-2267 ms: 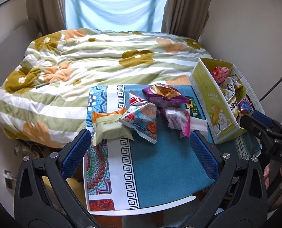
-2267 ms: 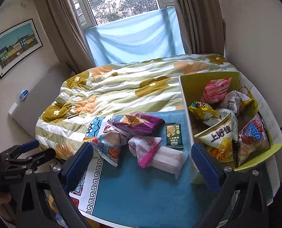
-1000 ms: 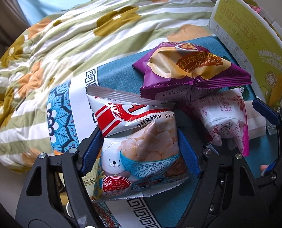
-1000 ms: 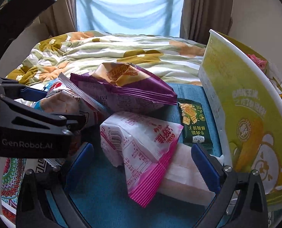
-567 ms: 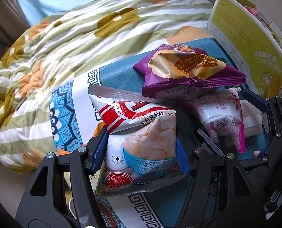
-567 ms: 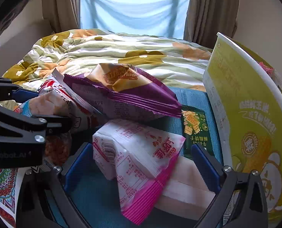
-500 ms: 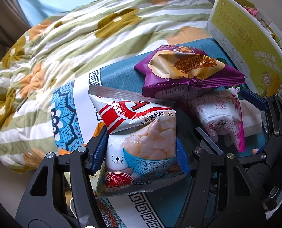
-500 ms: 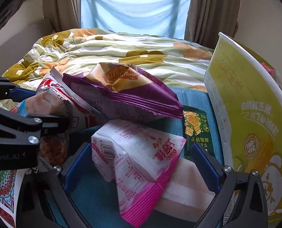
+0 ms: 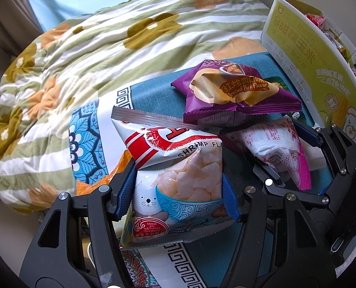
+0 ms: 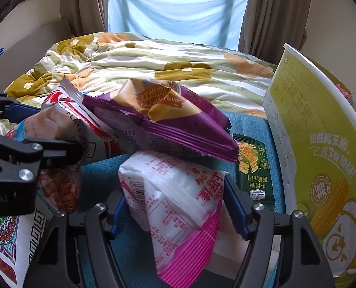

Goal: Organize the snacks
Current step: 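Grasp the white-red shrimp bag with the left gripper while the right grasps the pink-white bag, then carry both held bags over the cardboard box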

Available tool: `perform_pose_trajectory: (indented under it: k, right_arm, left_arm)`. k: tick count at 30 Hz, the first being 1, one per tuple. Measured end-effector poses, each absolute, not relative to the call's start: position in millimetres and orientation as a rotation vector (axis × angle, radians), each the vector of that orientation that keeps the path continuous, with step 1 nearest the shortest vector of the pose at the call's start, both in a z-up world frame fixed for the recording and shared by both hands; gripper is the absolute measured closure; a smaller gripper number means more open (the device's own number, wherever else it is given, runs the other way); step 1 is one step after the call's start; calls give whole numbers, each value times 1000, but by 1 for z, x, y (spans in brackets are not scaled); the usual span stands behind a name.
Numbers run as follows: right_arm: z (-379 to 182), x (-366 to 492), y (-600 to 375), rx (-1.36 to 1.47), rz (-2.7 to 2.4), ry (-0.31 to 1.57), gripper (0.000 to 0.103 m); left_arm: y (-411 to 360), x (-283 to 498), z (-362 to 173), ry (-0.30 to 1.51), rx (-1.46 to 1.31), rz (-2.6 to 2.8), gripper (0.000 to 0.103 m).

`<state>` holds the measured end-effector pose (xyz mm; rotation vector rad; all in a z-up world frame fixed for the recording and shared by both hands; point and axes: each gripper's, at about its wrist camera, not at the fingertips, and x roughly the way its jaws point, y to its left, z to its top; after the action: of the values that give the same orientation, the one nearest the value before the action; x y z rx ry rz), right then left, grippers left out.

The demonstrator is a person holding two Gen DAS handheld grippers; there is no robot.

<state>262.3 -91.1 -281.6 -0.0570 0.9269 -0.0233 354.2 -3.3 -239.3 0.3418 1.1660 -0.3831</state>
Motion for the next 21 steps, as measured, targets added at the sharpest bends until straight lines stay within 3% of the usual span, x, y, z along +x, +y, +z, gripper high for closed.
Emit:
perform_pose_trajectory:
  k: [11,21]
  right_arm:
    - [-254,229,-86,-37,-2,913,41]
    - [-195,192,-91,13,-12,849,41]
  left_arm:
    - [11,326,-199,1106,294,-364,44]
    - [24,285,-133,990,219,-377,44]
